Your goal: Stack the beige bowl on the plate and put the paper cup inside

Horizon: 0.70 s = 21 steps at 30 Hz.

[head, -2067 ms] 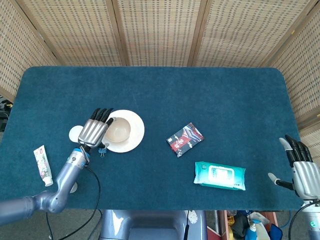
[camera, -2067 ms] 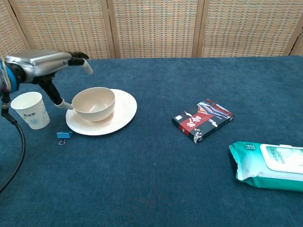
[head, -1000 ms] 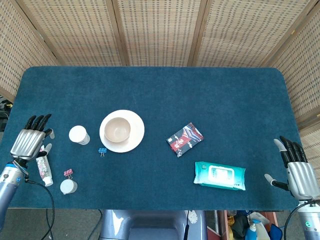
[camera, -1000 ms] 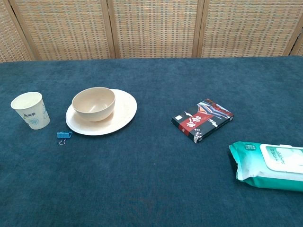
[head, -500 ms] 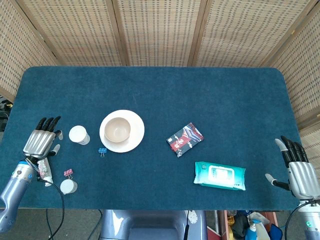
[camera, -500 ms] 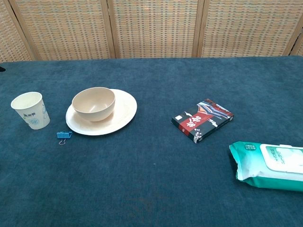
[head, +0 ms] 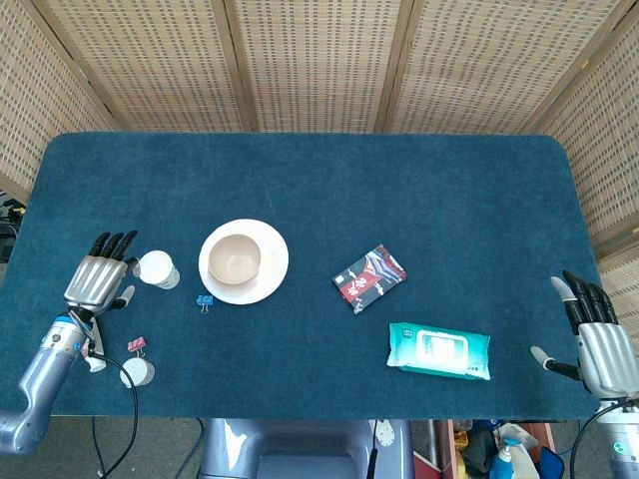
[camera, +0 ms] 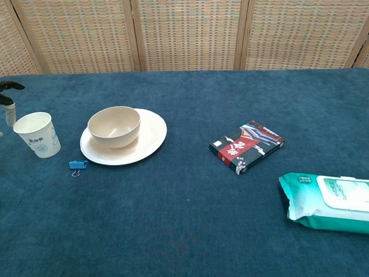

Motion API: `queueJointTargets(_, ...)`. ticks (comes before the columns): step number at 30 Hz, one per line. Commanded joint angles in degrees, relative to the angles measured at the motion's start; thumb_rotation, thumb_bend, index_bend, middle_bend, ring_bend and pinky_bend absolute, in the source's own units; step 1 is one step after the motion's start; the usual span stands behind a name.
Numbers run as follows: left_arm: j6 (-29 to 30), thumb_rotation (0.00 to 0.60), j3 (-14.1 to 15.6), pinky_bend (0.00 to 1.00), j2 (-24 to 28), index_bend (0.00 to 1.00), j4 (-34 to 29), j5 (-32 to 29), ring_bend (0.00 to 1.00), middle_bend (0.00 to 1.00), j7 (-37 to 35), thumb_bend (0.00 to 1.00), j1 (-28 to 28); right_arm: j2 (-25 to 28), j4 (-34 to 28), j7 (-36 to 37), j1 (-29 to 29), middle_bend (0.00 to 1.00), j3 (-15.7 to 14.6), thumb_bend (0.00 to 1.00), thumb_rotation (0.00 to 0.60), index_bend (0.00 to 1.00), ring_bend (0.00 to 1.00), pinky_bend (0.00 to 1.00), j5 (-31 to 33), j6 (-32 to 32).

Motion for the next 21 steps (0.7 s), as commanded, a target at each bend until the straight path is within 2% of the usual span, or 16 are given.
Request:
queueJointTargets(1,-0.55,0.6,-0.19,0.0,-0.63,0.45,0.3,-0.39,0.0,0.0,0.58,0.37,-0.4,0.02,0.0,0.03,0.01,0.0,-0.01,0.15,0.6,0.0,0.0,0.0,-0.01,-0.02)
queueJointTargets(16,-3.08,0.6,-0.33,0.0,-5.12,0.45,3.76,-2.44,0.0,0.0,5.45,0.39,-2.51,0.1,0.1,0.43,-0.11,0.0,0.12,0.15,0.6,0.0,0.0,0.0,0.03,0.28)
queueJointTargets(21,-3.25,0.6,-0.49,0.0,-6.45,0.5,4.87,-2.81,0.0,0.0,6.13,0.4,-2.91,0.12,0.16,0.62,-0.16,0.0,0.2,0.15,0.6,0.0,0.0,0.0,0.14,0.36)
